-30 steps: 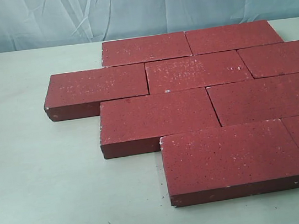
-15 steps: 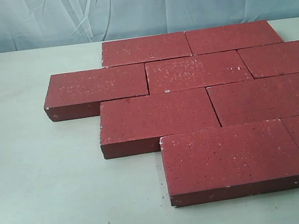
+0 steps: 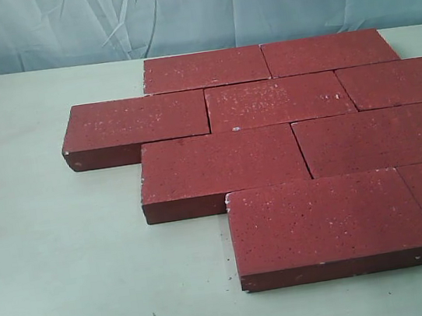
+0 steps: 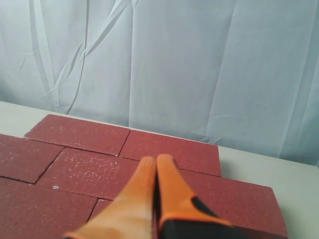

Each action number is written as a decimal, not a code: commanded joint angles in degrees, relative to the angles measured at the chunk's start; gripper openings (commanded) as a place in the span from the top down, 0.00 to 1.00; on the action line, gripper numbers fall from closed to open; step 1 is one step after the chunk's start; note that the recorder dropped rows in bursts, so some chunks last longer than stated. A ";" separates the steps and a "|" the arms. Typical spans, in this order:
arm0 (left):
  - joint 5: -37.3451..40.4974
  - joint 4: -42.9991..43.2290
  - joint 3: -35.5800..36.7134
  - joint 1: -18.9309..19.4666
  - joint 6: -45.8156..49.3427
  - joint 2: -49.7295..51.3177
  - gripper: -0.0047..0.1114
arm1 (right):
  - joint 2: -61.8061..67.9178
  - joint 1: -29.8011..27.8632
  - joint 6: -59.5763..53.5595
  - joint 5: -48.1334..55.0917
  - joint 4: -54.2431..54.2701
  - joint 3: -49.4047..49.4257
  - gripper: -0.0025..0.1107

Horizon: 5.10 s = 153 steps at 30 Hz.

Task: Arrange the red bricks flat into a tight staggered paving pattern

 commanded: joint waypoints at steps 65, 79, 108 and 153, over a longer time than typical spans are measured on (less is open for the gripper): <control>-0.76 -2.43 14.21 0.29 -1.10 -5.09 0.96 | -0.41 -0.32 11.90 -0.47 -1.28 2.59 0.99; -0.76 -2.37 14.21 0.29 -0.62 -5.09 0.96 | -7.43 -4.79 11.90 0.99 -4.43 8.34 0.99; -0.76 -2.37 14.21 0.29 -0.62 -5.09 0.96 | -24.02 -10.27 11.90 -7.21 -7.75 28.79 0.99; -0.76 -2.37 14.21 0.29 -0.62 -5.09 0.96 | -24.02 -7.66 11.90 -6.39 -7.75 33.14 0.99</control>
